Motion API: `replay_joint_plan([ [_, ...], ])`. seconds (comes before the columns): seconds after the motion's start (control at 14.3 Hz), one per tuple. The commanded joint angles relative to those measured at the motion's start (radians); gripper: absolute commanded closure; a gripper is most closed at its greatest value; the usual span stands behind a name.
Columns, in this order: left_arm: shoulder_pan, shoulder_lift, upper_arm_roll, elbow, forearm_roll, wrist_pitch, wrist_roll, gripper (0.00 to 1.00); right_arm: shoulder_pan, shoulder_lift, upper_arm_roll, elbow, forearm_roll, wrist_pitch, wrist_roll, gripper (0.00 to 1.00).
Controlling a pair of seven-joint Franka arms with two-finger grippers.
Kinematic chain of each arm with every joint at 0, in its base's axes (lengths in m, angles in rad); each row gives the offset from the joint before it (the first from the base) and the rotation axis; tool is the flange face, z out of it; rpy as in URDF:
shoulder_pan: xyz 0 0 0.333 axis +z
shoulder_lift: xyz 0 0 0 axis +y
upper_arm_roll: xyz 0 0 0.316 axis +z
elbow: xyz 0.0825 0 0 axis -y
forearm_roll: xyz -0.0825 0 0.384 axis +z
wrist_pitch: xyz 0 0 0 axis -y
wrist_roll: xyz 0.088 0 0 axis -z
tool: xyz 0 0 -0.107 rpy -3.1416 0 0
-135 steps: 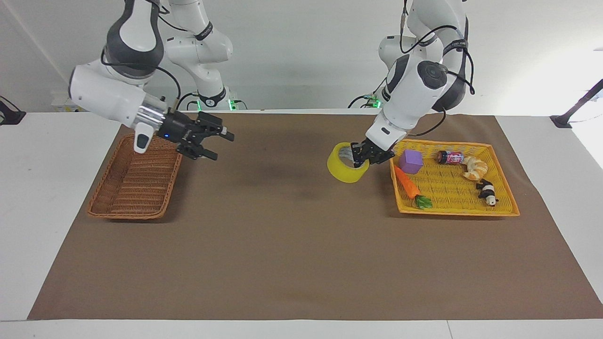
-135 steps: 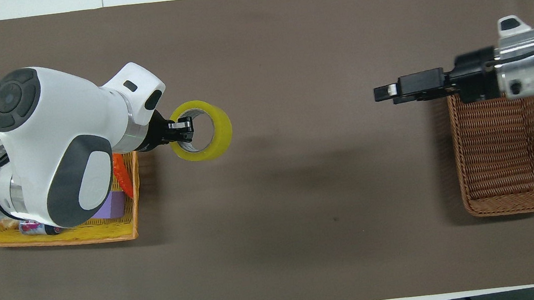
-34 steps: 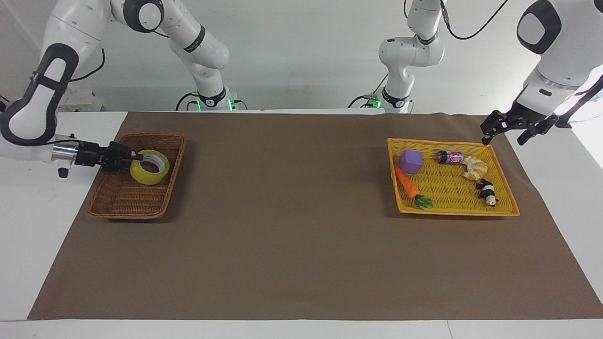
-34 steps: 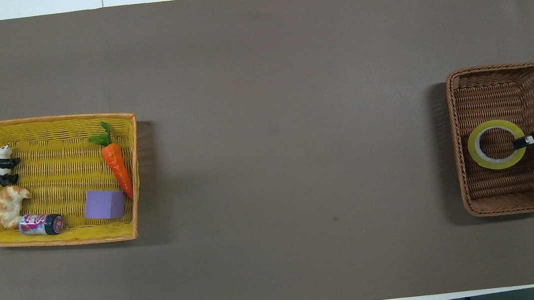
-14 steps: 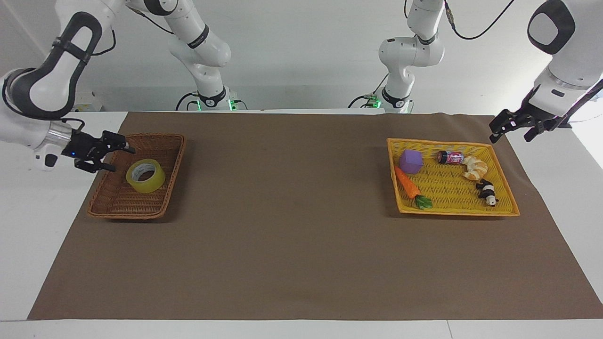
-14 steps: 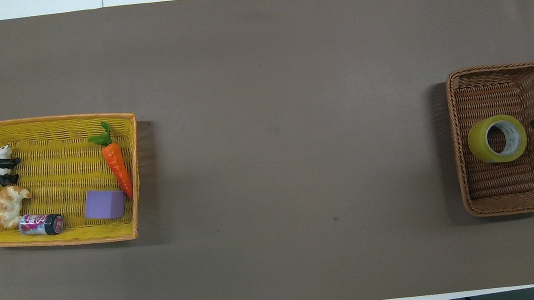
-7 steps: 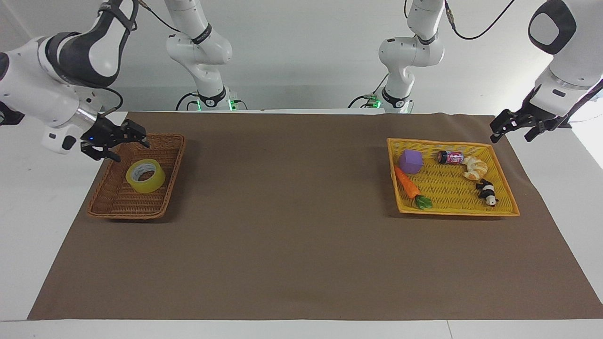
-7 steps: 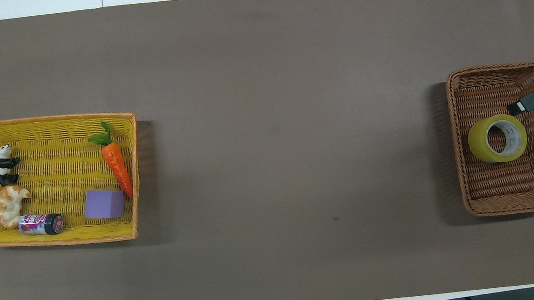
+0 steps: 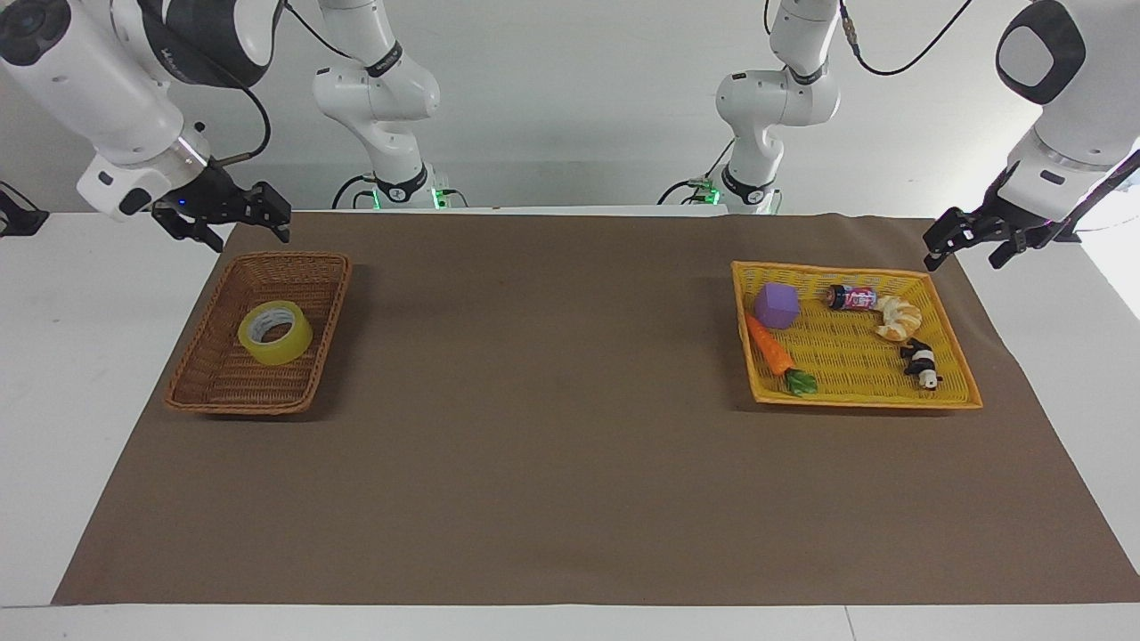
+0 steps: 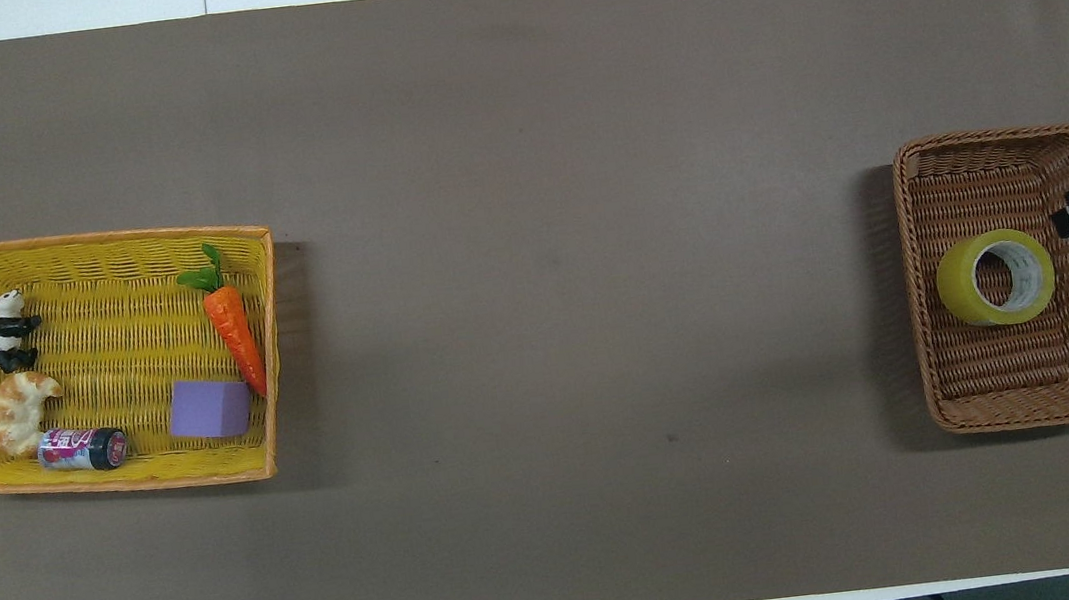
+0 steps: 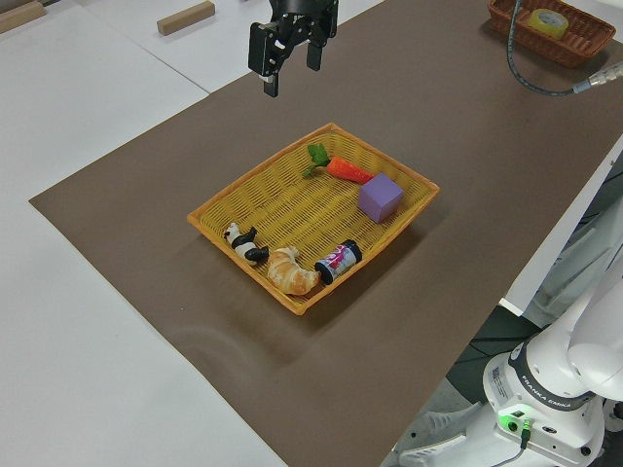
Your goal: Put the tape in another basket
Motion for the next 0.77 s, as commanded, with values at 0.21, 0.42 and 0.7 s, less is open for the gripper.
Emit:
replay_joint_plan([
  [0.21,-0.001,-0.020,0.002,-0.025,0.018,0.001,0.001,0.00,0.023,0.054,0.003,0.135,-0.033,-0.087,0.031,0.00],
  [0.42,-0.001,-0.020,0.002,-0.025,0.018,0.001,0.001,0.00,0.048,0.050,-0.036,0.107,-0.034,-0.066,0.056,0.00],
  [0.7,-0.001,-0.020,0.002,-0.025,0.018,0.001,0.001,0.00,0.059,0.053,-0.046,0.098,-0.034,-0.048,0.093,0.00],
])
